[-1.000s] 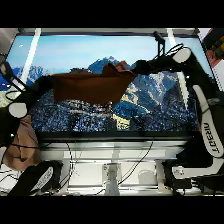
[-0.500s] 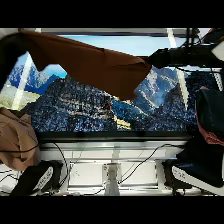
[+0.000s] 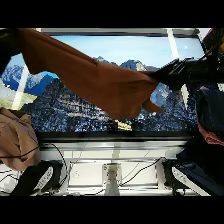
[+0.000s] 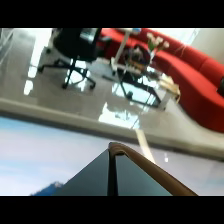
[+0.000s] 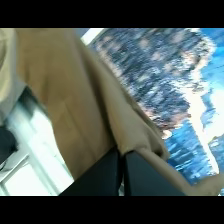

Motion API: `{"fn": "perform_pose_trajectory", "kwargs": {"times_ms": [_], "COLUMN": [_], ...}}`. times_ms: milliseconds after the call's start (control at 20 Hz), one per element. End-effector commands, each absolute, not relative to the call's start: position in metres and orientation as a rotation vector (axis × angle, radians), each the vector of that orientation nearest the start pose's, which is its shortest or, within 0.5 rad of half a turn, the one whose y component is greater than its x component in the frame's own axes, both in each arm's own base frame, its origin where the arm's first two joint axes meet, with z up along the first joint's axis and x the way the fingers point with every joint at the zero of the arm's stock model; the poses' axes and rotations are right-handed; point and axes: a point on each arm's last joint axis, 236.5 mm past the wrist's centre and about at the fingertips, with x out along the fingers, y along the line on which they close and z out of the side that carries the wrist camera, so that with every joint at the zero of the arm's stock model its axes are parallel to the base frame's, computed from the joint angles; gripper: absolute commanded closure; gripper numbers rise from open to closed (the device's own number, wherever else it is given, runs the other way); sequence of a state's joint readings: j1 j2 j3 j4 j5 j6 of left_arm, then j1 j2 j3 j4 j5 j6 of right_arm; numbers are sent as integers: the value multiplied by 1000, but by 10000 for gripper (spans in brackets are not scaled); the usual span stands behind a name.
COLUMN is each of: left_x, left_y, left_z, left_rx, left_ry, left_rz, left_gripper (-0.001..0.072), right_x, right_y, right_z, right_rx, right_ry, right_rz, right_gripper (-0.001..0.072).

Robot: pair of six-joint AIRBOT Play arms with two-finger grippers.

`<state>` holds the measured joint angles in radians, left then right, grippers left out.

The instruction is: Fold the clothes and pants, and hang the long-sleeved shirts on hangers.

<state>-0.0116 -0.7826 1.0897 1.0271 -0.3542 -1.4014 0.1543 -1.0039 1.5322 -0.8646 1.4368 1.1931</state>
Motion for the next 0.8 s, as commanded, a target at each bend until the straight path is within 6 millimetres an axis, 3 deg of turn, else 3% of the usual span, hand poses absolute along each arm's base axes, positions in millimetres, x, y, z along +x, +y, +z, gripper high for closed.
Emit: {"fn": "perform_pose_trajectory", "kwargs": {"times_ms": [0, 200, 300, 450, 600, 750], "left_x": [434, 473, 489, 505, 516, 525], "left_y": [-52, -49, -45, -39, -34, -30], "left_z": [287, 225, 204, 181, 167, 154], "left_rx": [-350, -362, -368, -373, -374, -377], "left_ry": [166, 287, 309, 328, 331, 334], "left_rz": [-186, -150, -126, -97, -75, -53], "left_gripper": [694, 694, 693, 693, 693, 692], "right_x": [285, 309, 321, 334, 363, 405], "right_y": [223, 241, 247, 250, 246, 238], "right_z": [264, 218, 190, 141, 100, 81], "right_rx": [19, 74, 107, 145, 187, 220], "right_ry": [748, 764, 785, 835, 828, 758], "right_rz": [956, 909, 878, 821, 720, 611], "right_gripper": [698, 698, 698, 699, 698, 698]}}
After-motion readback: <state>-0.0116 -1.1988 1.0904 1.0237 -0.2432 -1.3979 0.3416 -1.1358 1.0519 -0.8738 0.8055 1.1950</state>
